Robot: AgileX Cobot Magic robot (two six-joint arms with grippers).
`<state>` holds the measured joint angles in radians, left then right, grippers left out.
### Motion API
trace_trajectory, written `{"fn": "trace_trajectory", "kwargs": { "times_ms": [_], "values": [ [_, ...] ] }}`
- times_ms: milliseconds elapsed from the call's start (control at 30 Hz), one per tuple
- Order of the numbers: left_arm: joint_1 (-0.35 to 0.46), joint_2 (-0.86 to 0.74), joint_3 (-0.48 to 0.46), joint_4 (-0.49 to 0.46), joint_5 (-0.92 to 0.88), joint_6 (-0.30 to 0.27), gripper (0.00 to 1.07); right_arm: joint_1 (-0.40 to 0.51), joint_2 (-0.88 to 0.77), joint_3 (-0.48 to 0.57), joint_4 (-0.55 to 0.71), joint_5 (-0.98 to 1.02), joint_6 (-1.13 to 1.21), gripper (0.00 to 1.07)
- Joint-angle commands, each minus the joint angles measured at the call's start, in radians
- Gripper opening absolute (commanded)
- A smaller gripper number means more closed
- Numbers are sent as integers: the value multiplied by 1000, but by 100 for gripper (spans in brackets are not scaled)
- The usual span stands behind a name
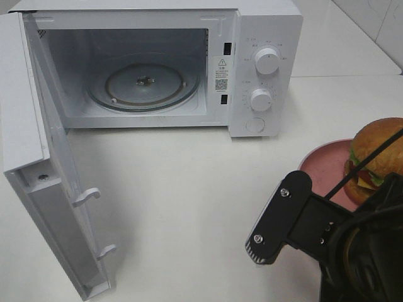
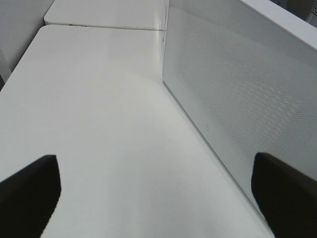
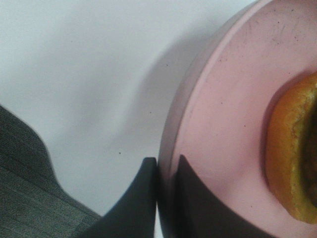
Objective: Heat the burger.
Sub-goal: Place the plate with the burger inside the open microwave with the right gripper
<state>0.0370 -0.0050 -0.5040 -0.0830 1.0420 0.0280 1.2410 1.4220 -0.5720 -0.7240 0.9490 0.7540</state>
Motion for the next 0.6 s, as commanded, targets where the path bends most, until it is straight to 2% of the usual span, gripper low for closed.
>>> {"fn": "trace_trajectory", "kwargs": {
  "times_ms": [33, 100, 267, 600],
  "values": [
    [2, -21, 1, -1, -4, 0, 100, 28, -7, 4, -51, 54, -27, 0],
    [2, -21, 1, -1, -4, 0, 100, 72, -7, 4, -55, 54, -59, 0],
    [2, -21, 1, -1, -4, 0, 100, 113, -7, 4, -69, 44, -138, 0],
    [2, -21, 1, -1, -4, 0, 100, 113, -7, 3, -141, -27, -229, 0]
  ]
}}
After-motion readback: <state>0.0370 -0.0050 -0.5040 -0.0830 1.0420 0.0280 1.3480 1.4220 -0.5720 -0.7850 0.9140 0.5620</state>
